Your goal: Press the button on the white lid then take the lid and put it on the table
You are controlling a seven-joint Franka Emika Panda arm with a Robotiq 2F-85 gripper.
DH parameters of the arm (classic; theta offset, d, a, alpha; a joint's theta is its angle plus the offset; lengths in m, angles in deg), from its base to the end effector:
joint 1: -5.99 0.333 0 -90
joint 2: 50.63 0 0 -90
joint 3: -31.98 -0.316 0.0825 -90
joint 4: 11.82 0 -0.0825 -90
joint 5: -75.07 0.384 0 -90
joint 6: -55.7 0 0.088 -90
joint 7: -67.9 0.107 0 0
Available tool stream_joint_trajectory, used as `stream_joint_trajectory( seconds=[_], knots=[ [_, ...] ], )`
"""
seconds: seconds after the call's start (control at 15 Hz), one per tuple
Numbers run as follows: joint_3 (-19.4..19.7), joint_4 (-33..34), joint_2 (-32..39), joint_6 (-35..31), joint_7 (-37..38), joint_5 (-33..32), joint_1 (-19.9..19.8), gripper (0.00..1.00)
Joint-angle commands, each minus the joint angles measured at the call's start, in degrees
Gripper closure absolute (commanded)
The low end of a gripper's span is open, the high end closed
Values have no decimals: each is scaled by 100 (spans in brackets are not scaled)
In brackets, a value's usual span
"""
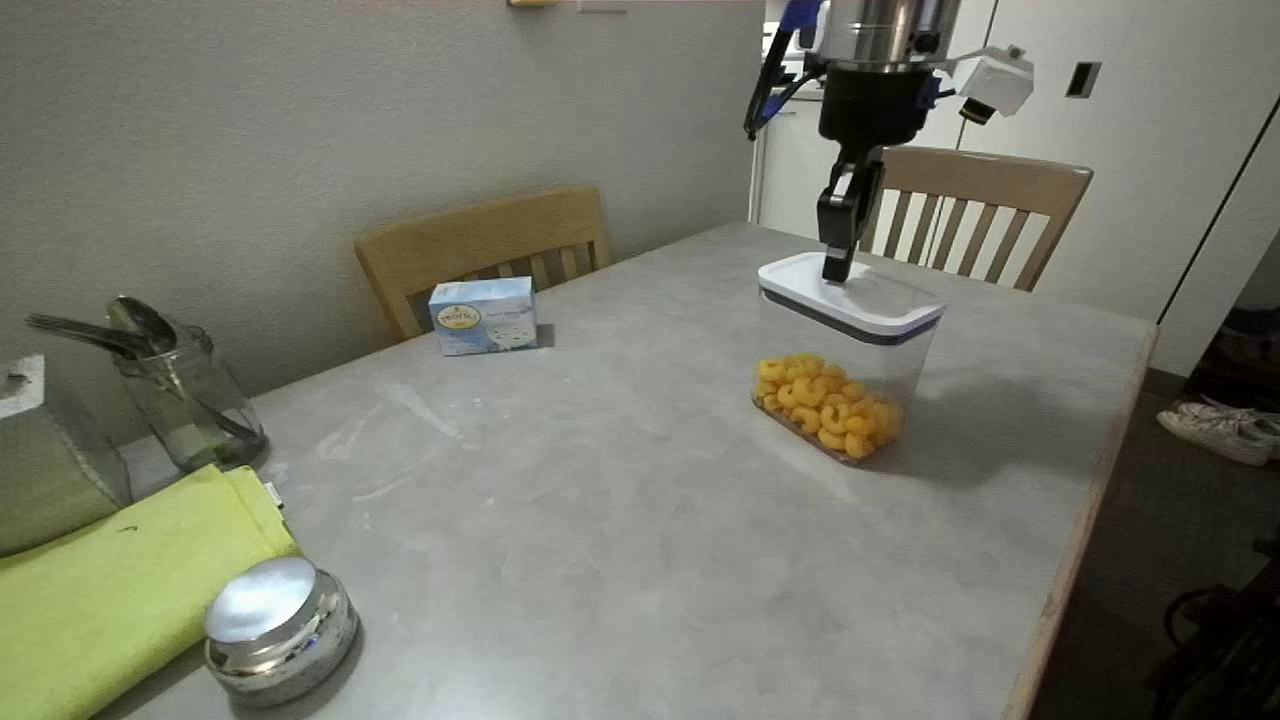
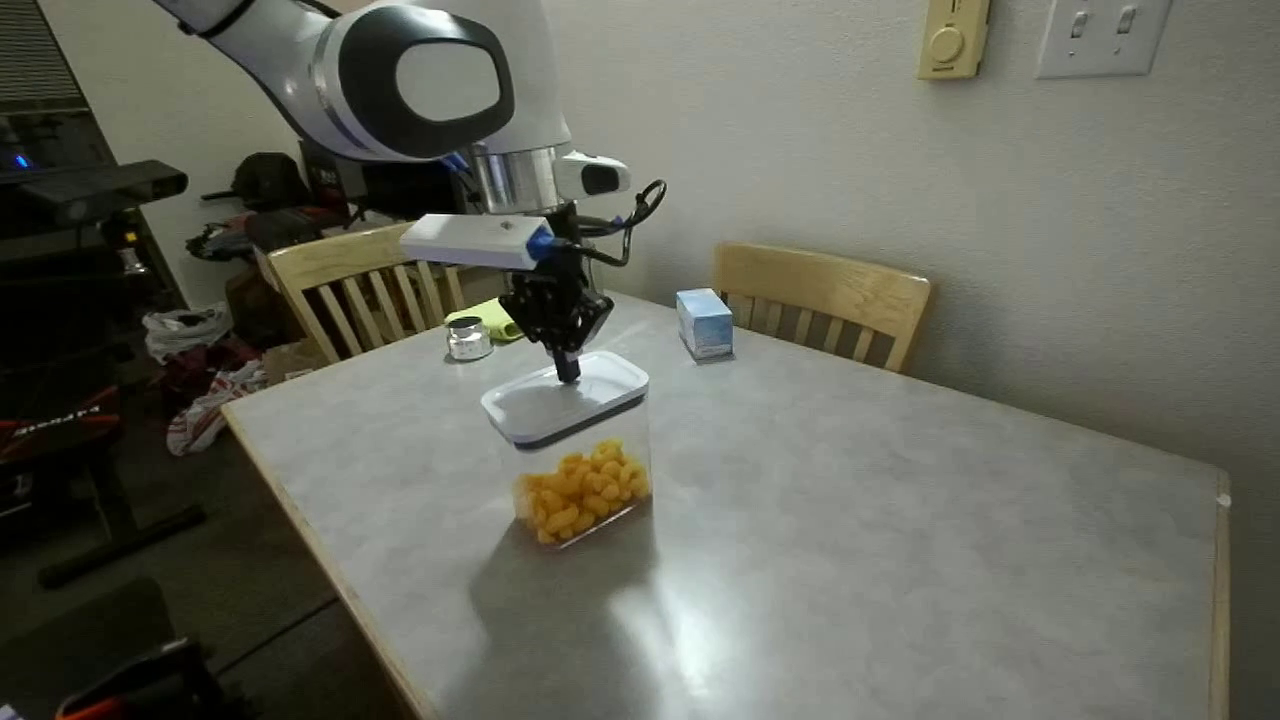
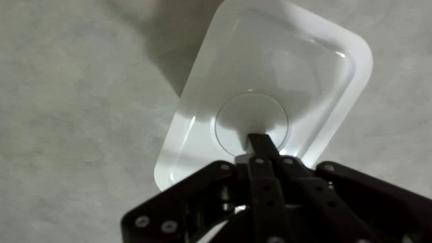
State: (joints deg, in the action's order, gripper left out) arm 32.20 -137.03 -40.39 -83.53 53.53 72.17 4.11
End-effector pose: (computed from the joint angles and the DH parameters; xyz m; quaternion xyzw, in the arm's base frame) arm 0.5600 -0.0207 0.3126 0.9914 0.1253 0.0301 0.0220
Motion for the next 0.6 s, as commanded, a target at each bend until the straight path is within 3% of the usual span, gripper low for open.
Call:
stream_joint_trajectory(
  seconds=[0.0,0.53],
  knots=[
    [83,336,315,104,143,-256,-15,100],
    [95,441,463,90,208,-257,-55,100]
  ],
)
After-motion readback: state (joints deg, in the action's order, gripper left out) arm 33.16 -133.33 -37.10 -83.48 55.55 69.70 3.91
